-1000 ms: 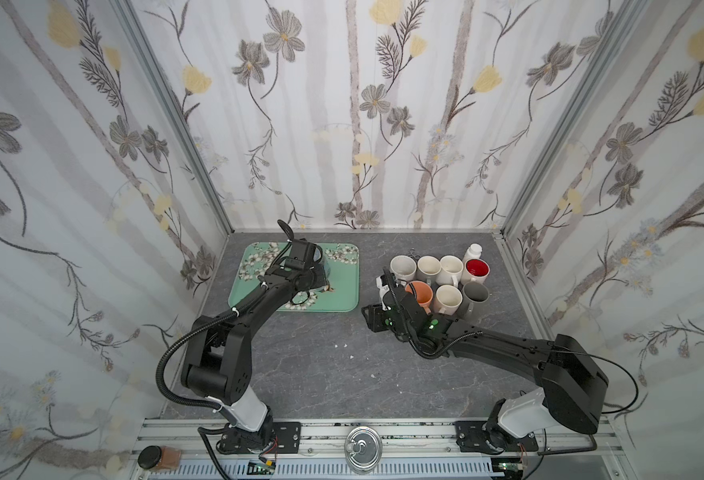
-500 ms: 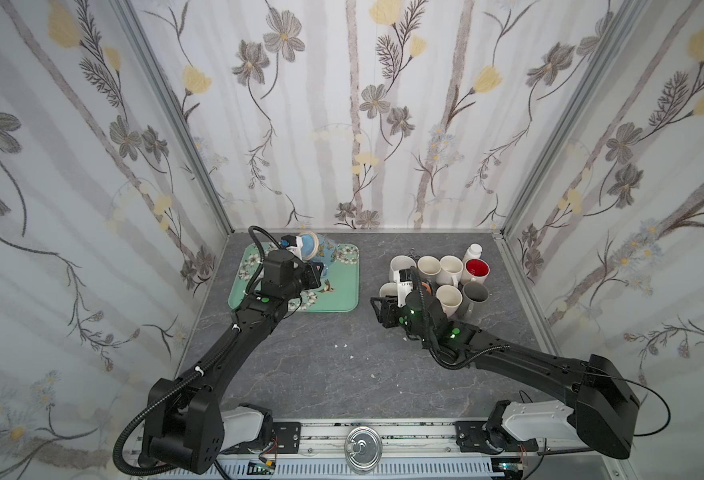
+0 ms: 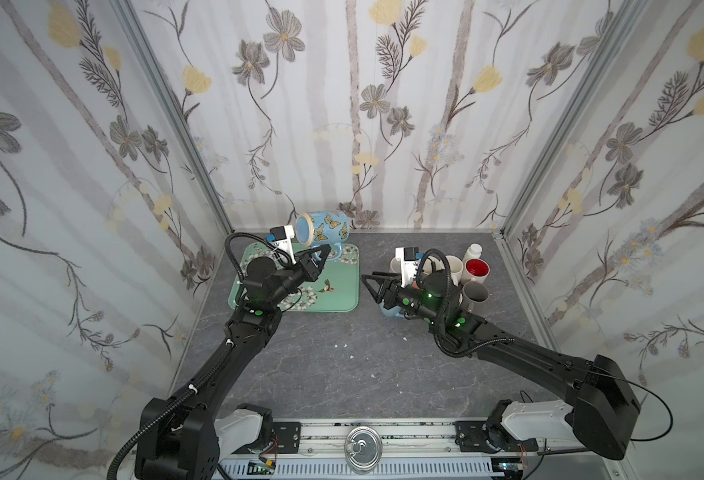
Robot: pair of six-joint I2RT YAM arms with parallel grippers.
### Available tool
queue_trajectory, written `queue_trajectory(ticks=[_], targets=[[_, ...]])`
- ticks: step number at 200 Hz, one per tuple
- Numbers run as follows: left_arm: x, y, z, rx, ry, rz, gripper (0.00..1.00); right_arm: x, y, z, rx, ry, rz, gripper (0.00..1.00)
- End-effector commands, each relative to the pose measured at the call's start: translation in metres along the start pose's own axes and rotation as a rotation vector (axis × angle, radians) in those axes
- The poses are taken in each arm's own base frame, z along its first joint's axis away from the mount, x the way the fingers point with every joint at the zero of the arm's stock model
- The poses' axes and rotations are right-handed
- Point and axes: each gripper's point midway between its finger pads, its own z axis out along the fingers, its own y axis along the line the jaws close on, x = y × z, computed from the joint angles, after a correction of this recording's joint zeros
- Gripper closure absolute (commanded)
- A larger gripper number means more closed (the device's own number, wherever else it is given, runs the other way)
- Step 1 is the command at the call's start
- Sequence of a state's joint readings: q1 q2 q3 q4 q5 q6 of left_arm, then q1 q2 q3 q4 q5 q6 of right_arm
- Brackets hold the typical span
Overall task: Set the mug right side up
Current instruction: 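Raise the butterfly mug with the left gripper while the right gripper grasps its handle, then rotate the butterfly mug mouth-up and open the left gripper while the right holds it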
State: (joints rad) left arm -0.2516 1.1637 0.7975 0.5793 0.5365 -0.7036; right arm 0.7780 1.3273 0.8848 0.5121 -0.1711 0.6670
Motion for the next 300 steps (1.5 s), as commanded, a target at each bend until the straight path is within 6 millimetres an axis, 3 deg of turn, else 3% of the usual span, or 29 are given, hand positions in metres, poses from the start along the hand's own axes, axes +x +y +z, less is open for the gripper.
queue_trajectory(ticks=[1,47,83,142,163,221,239,254,300], targets=[[-0.035,-0.055,-0.013,0.213,-0.141,0.091,1.0,-0.027,0.042,-0.002,-0.231,-0.051,0.053,0.44],[-0.037,-0.082,-0.023,0.348,-0.155,0.094,1.0,-0.051,0.077,0.006,-0.374,-0.067,0.071,0.43],[-0.036,-0.103,-0.027,0.474,-0.124,0.069,1.0,-0.055,0.078,0.02,-0.369,-0.046,0.087,0.43],[-0.029,-0.115,-0.032,0.522,-0.082,0.09,1.0,-0.055,0.084,0.045,-0.396,0.028,0.134,0.45],[-0.027,-0.119,-0.033,0.539,-0.066,0.092,1.0,-0.055,0.09,0.049,-0.435,0.046,0.149,0.53],[-0.021,-0.122,-0.032,0.562,-0.017,0.078,1.0,-0.067,0.112,0.038,-0.543,0.009,0.127,0.79],[-0.018,-0.119,-0.031,0.554,-0.009,0.072,1.0,-0.068,0.114,0.034,-0.564,-0.004,0.115,1.0],[-0.015,-0.116,-0.031,0.549,-0.004,0.066,1.0,-0.072,0.112,0.027,-0.561,-0.05,0.109,1.0],[-0.013,-0.113,-0.032,0.526,0.0,0.066,0.68,-0.083,0.114,0.003,-0.541,-0.156,0.04,1.0]])
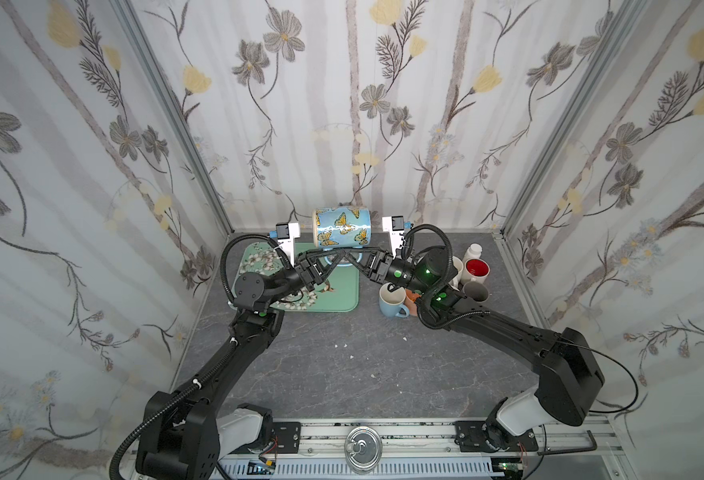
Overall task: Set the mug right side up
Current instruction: 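Rotate the butterfly mug mouth-up and open the left gripper while the right holds it, then carry the butterfly mug with the right gripper and lower it near the light-blue mug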
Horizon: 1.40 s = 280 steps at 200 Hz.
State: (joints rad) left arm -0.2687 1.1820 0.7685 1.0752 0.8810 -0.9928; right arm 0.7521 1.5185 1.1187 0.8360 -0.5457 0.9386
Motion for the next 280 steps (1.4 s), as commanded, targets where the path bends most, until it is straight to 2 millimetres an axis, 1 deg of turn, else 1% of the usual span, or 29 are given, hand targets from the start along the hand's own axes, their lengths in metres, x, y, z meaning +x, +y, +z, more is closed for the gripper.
queue_trajectory(ticks=[1,19,44,62,75,101,126,146,175,195,208,225,241,251,253,256,270,280], targets=[[-0.013,-0.014,-0.002,0.028,-0.05,0.087,0.68,-0.031,0.031,-0.01,-0.066,-0.134,-0.131,1.0],[-0.014,-0.016,-0.002,0.026,-0.051,0.095,0.61,-0.034,0.038,-0.018,-0.072,-0.165,-0.165,1.0],[-0.012,-0.015,-0.002,0.02,-0.045,0.099,0.54,-0.038,0.038,-0.025,-0.044,-0.197,-0.186,1.0],[-0.01,-0.013,-0.003,0.01,-0.035,0.099,0.51,-0.039,0.035,-0.029,-0.011,-0.209,-0.198,1.0],[-0.008,-0.012,-0.003,0.005,-0.028,0.104,0.49,-0.04,0.029,-0.032,0.046,-0.204,-0.212,1.0],[-0.001,-0.002,-0.005,-0.029,-0.014,0.095,0.48,-0.042,0.014,-0.042,0.179,-0.195,-0.253,1.0],[0.009,0.009,-0.009,-0.052,-0.001,0.07,0.48,-0.051,0.008,-0.059,0.287,-0.201,-0.299,1.0],[0.015,0.018,-0.011,-0.08,0.012,0.062,0.48,-0.055,-0.004,-0.073,0.401,-0.188,-0.329,1.0],[0.02,0.036,-0.011,-0.161,0.045,0.066,0.48,-0.05,-0.028,-0.1,0.578,-0.147,-0.348,1.0],[0.023,0.053,-0.012,-0.239,0.065,0.061,0.48,-0.04,-0.041,-0.121,0.671,-0.131,-0.343,1.0],[0.026,0.062,-0.012,-0.272,0.079,0.05,0.48,-0.028,-0.051,-0.135,0.723,-0.106,-0.329,1.0],[0.03,0.074,-0.013,-0.306,0.093,0.028,0.48,-0.007,-0.066,-0.154,0.789,-0.061,-0.305,1.0],[0.035,0.082,-0.013,-0.32,0.102,0.008,0.48,0.018,-0.084,-0.178,0.871,-0.015,-0.265,1.0],[0.038,0.086,-0.014,-0.332,0.104,-0.006,0.49,0.027,-0.086,-0.193,0.906,-0.009,-0.244,1.0],[0.038,0.088,-0.015,-0.335,0.104,-0.01,0.49,0.035,-0.092,-0.199,0.924,0.003,-0.235,1.0],[0.04,0.089,-0.015,-0.339,0.104,-0.014,0.49,0.041,-0.096,-0.205,0.94,0.012,-0.225,1.0],[0.043,0.095,-0.016,-0.347,0.104,-0.031,0.49,0.053,-0.098,-0.226,0.986,0.017,-0.202,1.0],[0.045,0.099,-0.016,-0.348,0.103,-0.045,0.49,0.058,-0.097,-0.237,1.004,0.015,-0.19,1.0]])
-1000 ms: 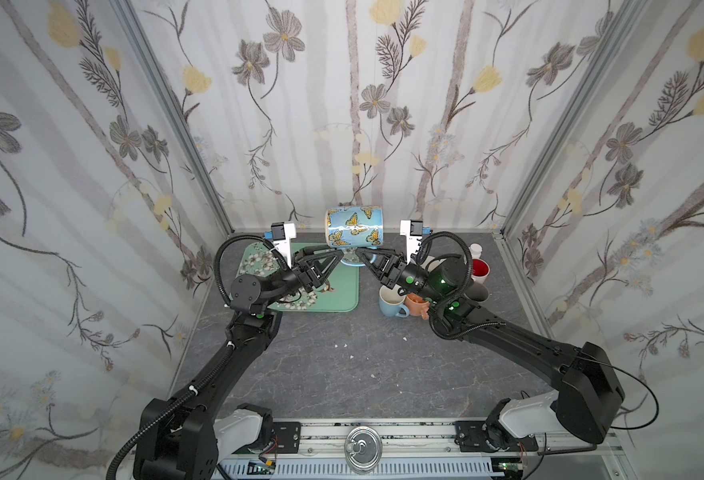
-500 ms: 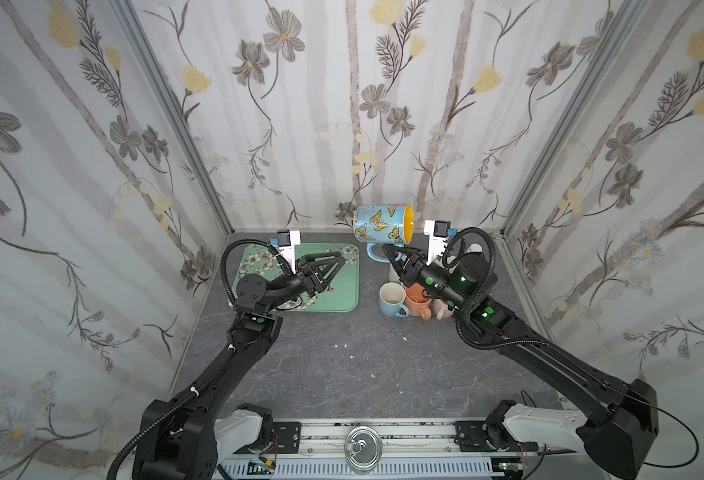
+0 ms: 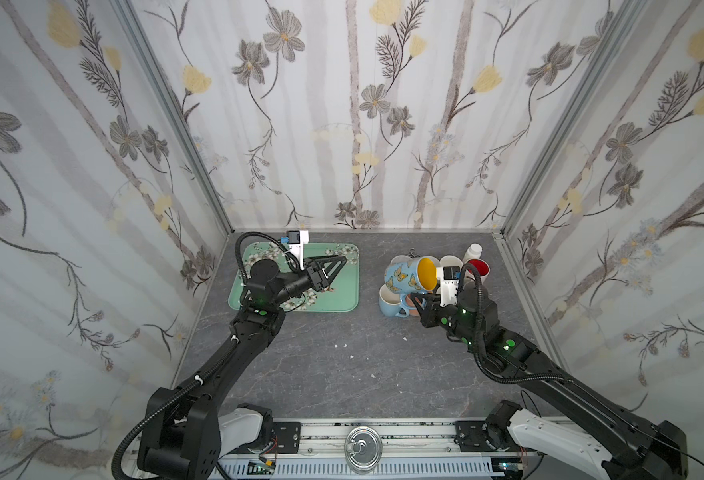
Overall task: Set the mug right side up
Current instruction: 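Carry the butterfly mug with the right gripper and lower it near the light-blue mug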
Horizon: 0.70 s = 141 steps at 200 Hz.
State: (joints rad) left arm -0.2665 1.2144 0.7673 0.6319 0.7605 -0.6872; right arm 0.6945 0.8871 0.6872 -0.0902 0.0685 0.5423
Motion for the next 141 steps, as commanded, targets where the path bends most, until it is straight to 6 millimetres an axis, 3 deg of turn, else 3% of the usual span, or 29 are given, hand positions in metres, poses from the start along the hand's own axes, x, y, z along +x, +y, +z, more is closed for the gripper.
queue_trajectory(ticks=[1,60,141], targets=[[0.002,0.008,0.002,-0.007,-0.004,-0.012,0.49,-0.003,-0.014,-0.014,0.051,-0.062,0.036,1.0],[0.012,0.023,0.01,-0.002,0.01,-0.068,0.49,0.042,-0.055,-0.031,0.215,0.055,0.028,1.0],[0.022,0.036,0.012,-0.005,0.039,-0.097,0.49,0.079,-0.053,-0.031,0.31,0.166,-0.062,1.0]])
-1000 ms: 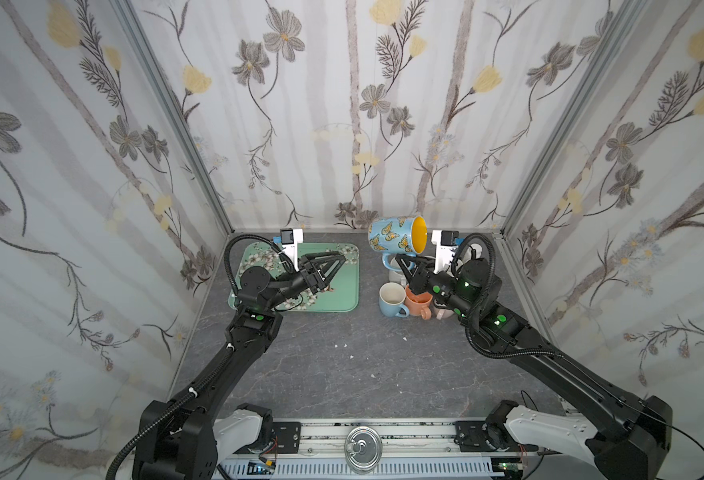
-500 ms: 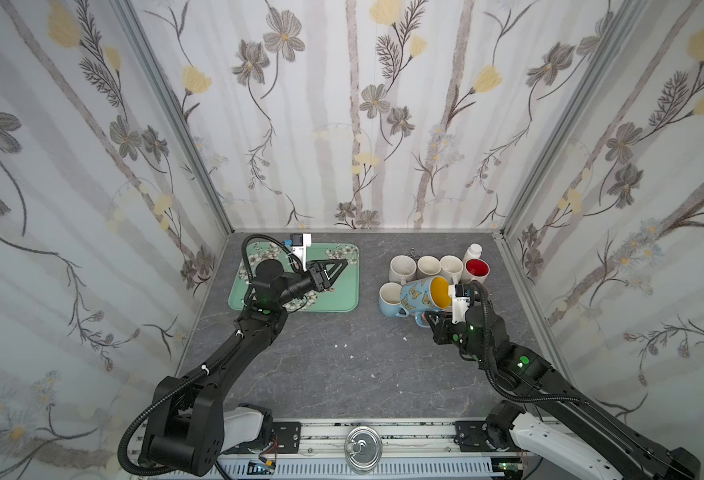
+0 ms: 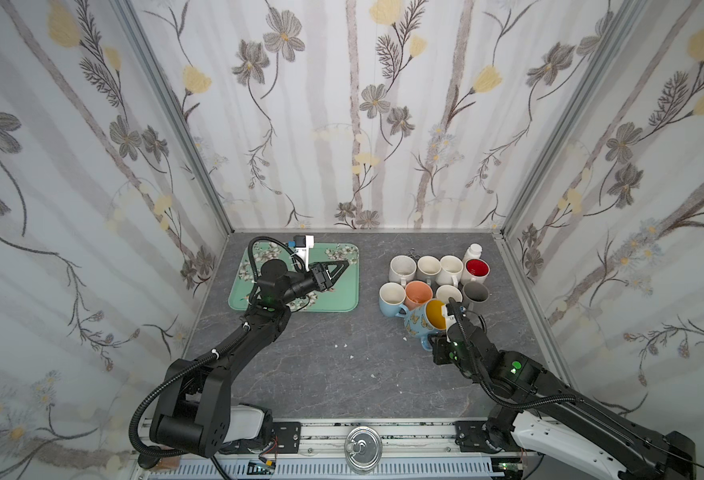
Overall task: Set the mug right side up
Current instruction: 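Carry the butterfly mug with the right gripper and lower it near the light-blue mug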
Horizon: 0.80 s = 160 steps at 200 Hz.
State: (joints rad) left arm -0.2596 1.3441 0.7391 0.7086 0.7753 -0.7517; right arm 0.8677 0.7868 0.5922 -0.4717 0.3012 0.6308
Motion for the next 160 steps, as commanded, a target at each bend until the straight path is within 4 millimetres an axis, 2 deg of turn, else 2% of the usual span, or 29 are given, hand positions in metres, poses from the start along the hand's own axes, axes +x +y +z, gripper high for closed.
queue_trajectory(ticks=[1,48,97,160], targets=[[-0.003,-0.005,0.0,0.032,-0.007,0.021,0.49,-0.015,-0.002,-0.003,0.049,-0.077,0.026,1.0],[0.0,0.003,-0.001,0.028,0.006,0.005,0.49,0.004,-0.008,0.002,0.142,-0.025,-0.014,1.0],[-0.002,0.002,-0.003,0.04,0.005,0.002,0.49,0.023,-0.019,0.015,0.253,0.051,-0.03,1.0],[-0.004,0.004,-0.013,0.032,-0.004,0.003,0.49,0.033,-0.033,0.021,0.314,0.052,-0.021,1.0]])
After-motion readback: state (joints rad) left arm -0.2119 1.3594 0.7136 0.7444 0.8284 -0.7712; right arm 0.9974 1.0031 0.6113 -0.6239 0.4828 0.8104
